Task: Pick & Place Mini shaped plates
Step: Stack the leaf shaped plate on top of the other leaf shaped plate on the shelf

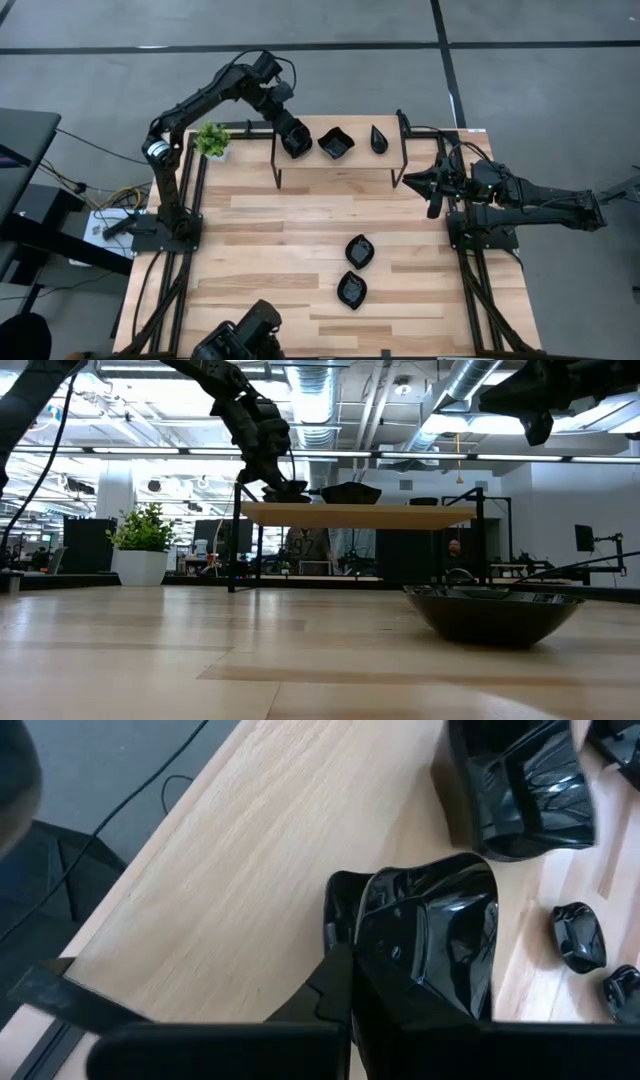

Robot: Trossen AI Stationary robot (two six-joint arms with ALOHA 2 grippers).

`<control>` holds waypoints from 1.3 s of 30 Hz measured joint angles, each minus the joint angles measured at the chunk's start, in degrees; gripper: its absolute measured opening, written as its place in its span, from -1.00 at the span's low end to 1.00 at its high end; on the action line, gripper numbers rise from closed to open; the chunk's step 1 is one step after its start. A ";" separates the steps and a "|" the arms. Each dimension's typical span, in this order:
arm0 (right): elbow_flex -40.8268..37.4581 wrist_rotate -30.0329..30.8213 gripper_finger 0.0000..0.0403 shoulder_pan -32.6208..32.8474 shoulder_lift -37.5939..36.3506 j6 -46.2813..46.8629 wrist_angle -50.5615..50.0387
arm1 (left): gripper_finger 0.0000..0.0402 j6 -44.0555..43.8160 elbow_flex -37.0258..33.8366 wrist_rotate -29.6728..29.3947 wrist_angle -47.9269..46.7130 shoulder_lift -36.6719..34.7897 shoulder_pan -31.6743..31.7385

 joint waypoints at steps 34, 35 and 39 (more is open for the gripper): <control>0.00 -0.01 -0.69 0.00 0.00 -0.02 0.03 | -0.49 -1.41 0.04 -2.96 1.77 -2.21 -0.21; 0.00 0.00 -0.69 0.00 -0.01 -0.02 0.07 | -0.49 -2.70 0.06 -2.99 1.74 -3.47 -0.37; 0.00 -0.02 -0.69 0.00 -0.01 2.30 0.04 | -0.49 -7.33 -1.06 -2.97 1.86 -10.42 -2.57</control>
